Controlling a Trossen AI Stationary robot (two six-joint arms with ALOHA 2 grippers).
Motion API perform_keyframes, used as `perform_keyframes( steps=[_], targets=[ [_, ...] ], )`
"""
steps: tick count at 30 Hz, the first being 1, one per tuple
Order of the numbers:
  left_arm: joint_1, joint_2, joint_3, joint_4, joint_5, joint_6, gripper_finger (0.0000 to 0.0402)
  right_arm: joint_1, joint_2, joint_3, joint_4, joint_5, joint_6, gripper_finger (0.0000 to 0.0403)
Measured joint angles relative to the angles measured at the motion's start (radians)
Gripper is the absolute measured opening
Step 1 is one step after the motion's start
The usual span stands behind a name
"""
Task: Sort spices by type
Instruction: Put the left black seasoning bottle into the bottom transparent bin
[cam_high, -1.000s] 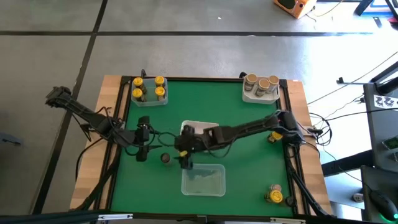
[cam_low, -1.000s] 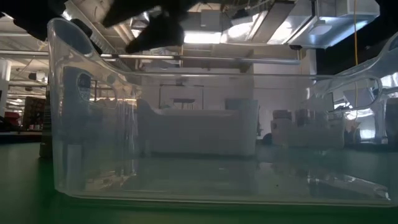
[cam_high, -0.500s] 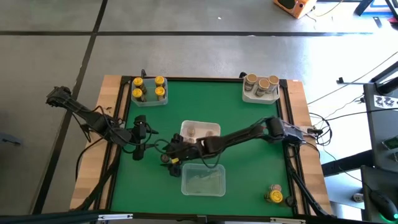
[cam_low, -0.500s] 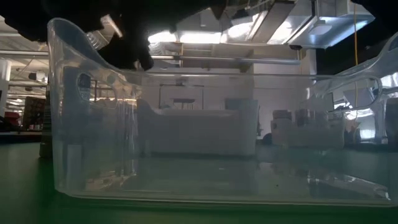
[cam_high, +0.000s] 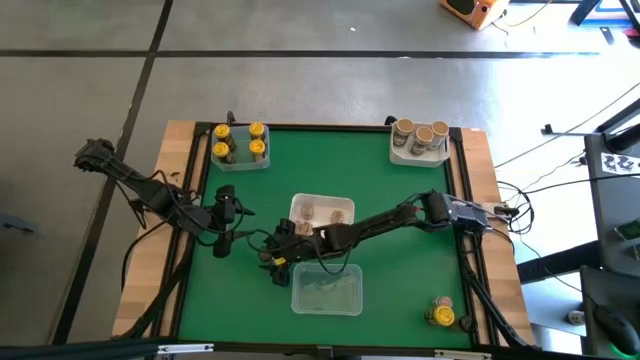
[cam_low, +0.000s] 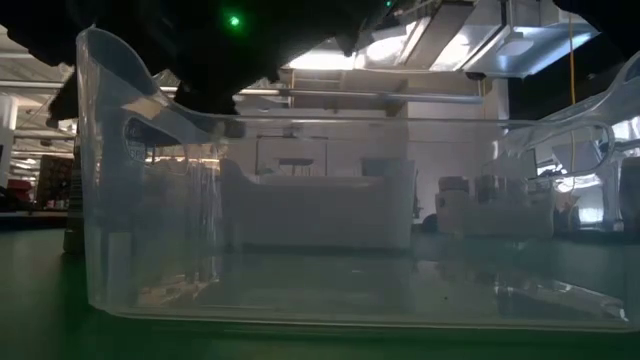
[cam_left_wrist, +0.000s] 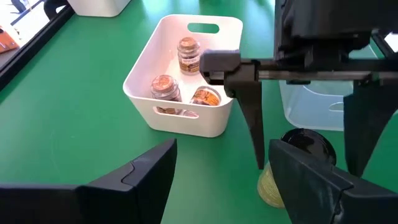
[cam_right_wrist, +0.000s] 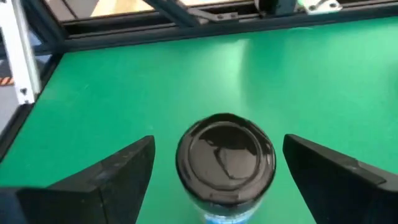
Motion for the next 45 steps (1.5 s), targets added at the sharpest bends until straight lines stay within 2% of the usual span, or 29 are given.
perform_keyframes(
  steps=[4, 7, 16, 22, 26, 33, 36, 39, 45],
  targets=[
    [0.0, 0.0, 0.0, 0.0, -0.001, 0.0, 0.0251, 0.0, 0.016, -0.001, 0.008, 0.024, -0.001, 0.0353],
    [0.001, 0.001, 0.0, -0.001, 0.0, 0.0, 0.0251, 0.0, 0.014, 0.0, 0.016, 0.026, -0.007, 0.0338],
    [0.001, 0.001, 0.0, 0.0, -0.001, 0.0, 0.0251, -0.002, 0.014, 0.0, 0.005, 0.05, -0.03, 0.0206],
    [0.001, 0.0, 0.0, 0.0, -0.001, 0.003, 0.0251, 0.01, -0.01, 0.007, -0.014, 0.04, -0.084, 0.0204],
    [0.001, 0.0, 0.0, 0.001, -0.001, 0.009, 0.0251, 0.043, -0.085, 0.041, -0.084, 0.047, -0.108, 0.0204],
    [0.001, -0.001, 0.0, 0.001, -0.001, 0.011, 0.0251, 0.112, -0.223, 0.042, -0.241, 0.126, -0.107, 0.0204],
    [0.001, -0.001, 0.0, 0.002, -0.001, 0.011, 0.0251, 0.148, -0.287, 0.043, -0.341, 0.197, -0.096, 0.0204],
    [0.001, 0.0, 0.0, 0.001, -0.001, 0.01, 0.0251, 0.182, -0.322, 0.044, -0.463, 0.256, -0.048, 0.0204],
    [0.001, 0.0, 0.0, 0.002, -0.002, 0.016, 0.0251, 0.239, -0.359, 0.044, -0.662, 0.274, 0.119, 0.0204]
  ],
)
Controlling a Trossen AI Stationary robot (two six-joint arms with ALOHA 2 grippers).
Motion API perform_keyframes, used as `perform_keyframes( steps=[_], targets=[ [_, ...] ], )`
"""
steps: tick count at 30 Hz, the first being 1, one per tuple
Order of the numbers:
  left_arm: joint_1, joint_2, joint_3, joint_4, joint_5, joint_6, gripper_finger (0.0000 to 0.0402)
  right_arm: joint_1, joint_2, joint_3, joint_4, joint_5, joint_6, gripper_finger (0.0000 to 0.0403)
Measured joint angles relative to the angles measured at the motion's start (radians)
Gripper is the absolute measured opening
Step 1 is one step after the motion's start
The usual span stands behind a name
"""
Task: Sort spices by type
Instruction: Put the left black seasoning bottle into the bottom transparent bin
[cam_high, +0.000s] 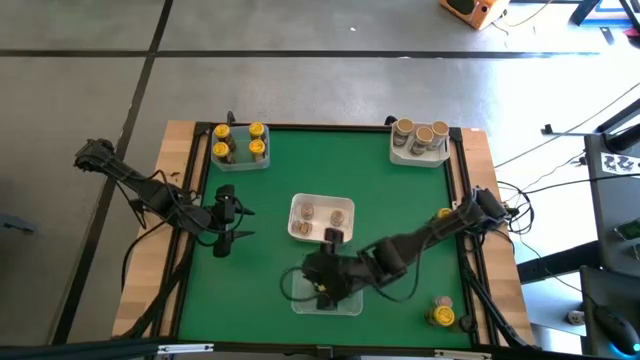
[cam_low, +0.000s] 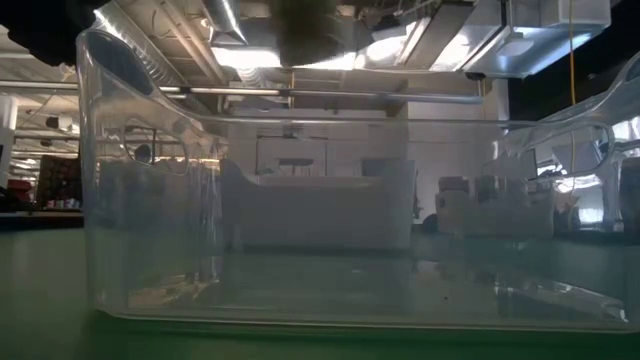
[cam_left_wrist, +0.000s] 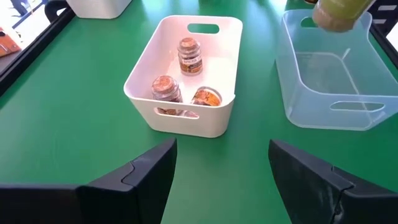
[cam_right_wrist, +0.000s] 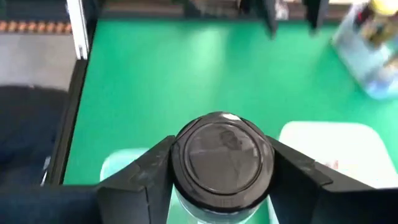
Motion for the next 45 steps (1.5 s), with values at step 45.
perform_keyframes(
  steps=[45],
  targets=[
    [0.0, 0.0, 0.0, 0.008, -0.007, -0.016, 0.0251, 0.165, 0.008, -0.476, 0.139, 0.315, 0.535, 0.027]
  ],
)
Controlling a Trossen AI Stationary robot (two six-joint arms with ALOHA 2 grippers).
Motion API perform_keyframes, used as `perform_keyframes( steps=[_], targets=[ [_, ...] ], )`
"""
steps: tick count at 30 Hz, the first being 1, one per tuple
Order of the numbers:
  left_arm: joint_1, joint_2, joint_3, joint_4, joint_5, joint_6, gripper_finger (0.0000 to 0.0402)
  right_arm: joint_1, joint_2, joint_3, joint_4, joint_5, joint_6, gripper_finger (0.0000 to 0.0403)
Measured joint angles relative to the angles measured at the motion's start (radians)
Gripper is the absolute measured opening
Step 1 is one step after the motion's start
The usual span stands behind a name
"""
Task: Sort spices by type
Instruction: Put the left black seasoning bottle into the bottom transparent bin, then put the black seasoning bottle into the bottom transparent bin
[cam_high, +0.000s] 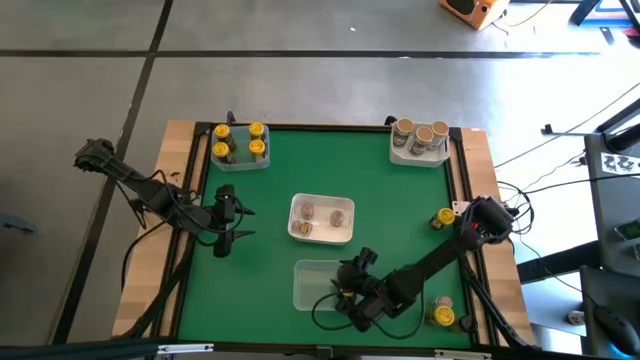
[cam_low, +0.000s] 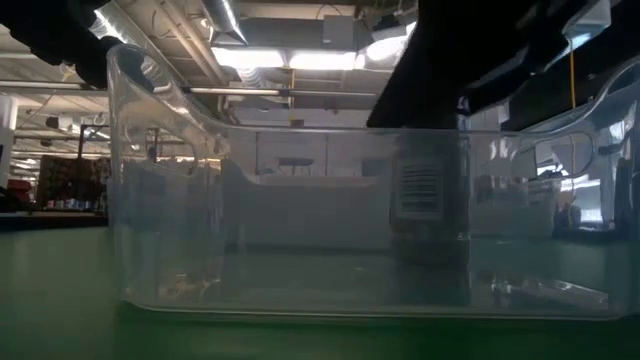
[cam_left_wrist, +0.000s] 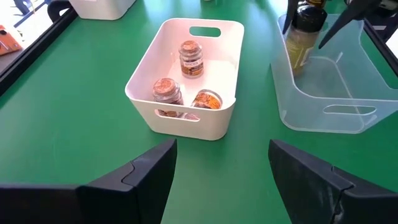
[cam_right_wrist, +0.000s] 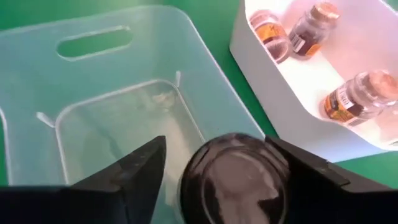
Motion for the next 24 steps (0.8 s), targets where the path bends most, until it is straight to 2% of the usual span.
perform_keyframes(
  steps=[4, 7, 11, 16, 19, 21, 24],
  targets=[
    [0.0, 0.0, 0.0, 0.0, 0.0, 0.0, 0.0251, -0.006, -0.002, 0.002, 0.001, -0.059, -0.002, 0.0294],
    [0.0, 0.0, 0.0, 0.0, 0.0, 0.0, 0.0251, -0.014, -0.002, 0.023, -0.014, -0.066, -0.012, 0.0303],
    [0.0, 0.0, 0.0, 0.0, 0.0, 0.001, 0.0251, -0.012, -0.005, 0.1, -0.085, -0.057, -0.103, 0.0303],
    [0.0, 0.0, 0.0, 0.001, 0.0, 0.006, 0.0251, -0.011, -0.046, 0.223, -0.311, -0.034, -0.102, 0.0304],
    [0.001, 0.0, 0.0, 0.004, 0.0, 0.007, 0.0251, -0.01, -0.079, 0.277, -0.476, -0.05, -0.045, 0.0305],
    [0.001, 0.0, 0.0, 0.005, 0.0, 0.009, 0.0251, -0.01, -0.106, 0.3, -0.573, -0.099, 0.014, 0.0305],
    [0.002, 0.0, 0.0, 0.005, 0.0, 0.01, 0.0251, -0.005, -0.15, 0.307, -0.681, -0.233, 0.057, 0.0305]
  ],
)
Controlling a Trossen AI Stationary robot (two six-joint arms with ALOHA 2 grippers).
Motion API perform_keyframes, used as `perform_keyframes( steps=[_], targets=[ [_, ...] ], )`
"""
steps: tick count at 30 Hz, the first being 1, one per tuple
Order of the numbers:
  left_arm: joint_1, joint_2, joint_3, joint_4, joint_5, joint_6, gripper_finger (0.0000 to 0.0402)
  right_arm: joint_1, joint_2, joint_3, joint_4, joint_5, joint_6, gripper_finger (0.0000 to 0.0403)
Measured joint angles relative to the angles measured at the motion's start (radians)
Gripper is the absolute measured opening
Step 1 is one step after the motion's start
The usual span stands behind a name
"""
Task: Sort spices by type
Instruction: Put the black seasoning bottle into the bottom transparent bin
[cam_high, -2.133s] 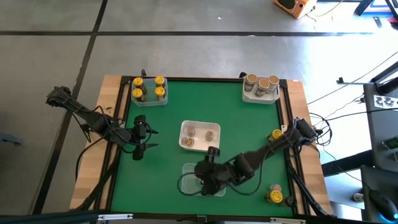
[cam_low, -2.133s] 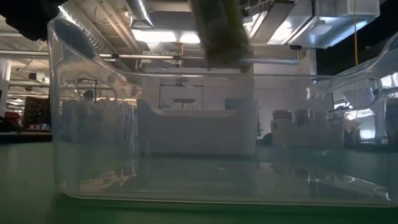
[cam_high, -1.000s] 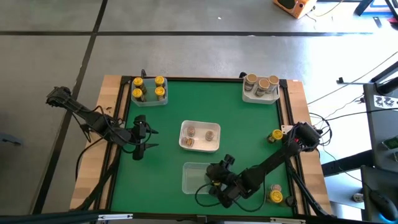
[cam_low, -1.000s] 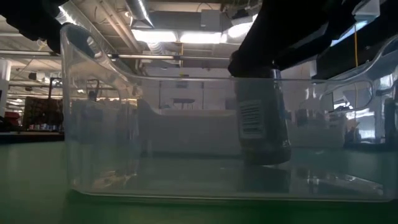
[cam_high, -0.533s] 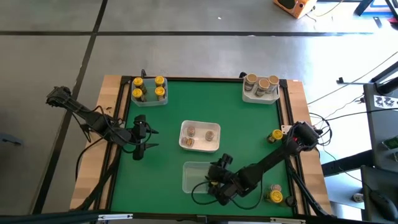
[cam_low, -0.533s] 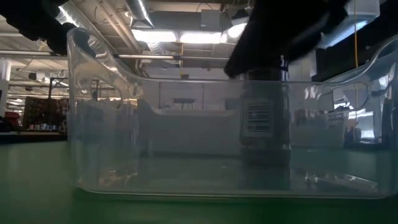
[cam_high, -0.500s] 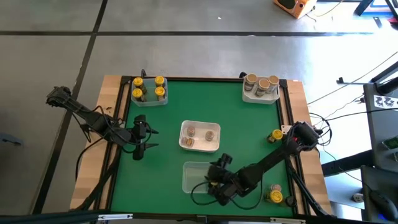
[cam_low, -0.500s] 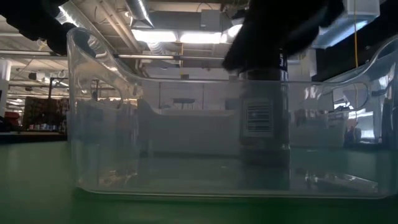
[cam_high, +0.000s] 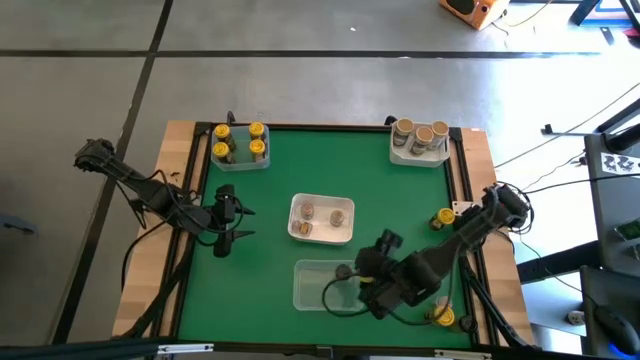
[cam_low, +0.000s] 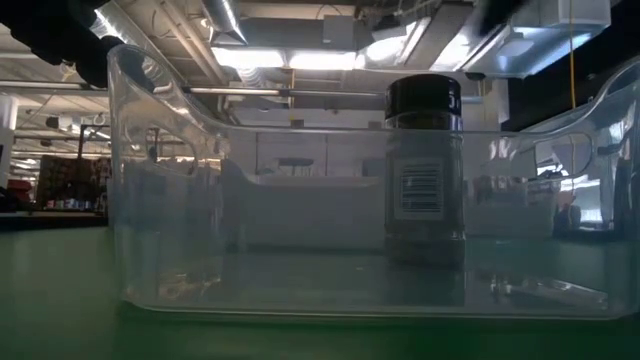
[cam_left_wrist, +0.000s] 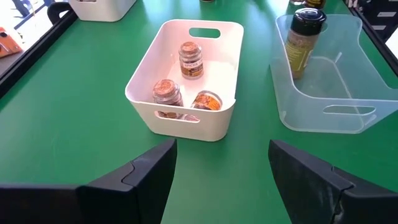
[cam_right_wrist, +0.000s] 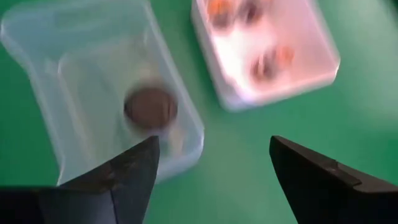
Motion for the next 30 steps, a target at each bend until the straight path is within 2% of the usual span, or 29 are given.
perform_keyframes(
  steps=[4, 8, 12, 25, 30],
  targets=[
    [0.0, 0.0, 0.0, 0.0, 0.0, -0.001, 0.0251, 0.01, -0.037, 0.0, -0.122, -0.161, 0.116, 0.0305],
    [0.0, 0.0, 0.0, 0.005, 0.0, -0.001, 0.0251, 0.039, -0.062, 0.0, -0.24, -0.228, 0.257, 0.0305],
    [0.0, 0.0, 0.0, 0.043, 0.0, 0.021, 0.0251, 0.083, -0.062, -0.001, -0.364, -0.36, 0.387, 0.0305],
    [0.0, 0.0, 0.0, 0.086, 0.0, 0.06, 0.0251, 0.257, -0.07, -0.009, -0.359, -0.807, 0.758, 0.0305],
    [0.0, 0.0, 0.0, 0.099, 0.0, 0.07, 0.0251, 0.304, -0.064, -0.009, -0.29, -0.806, 0.941, 0.0305]
  ],
)
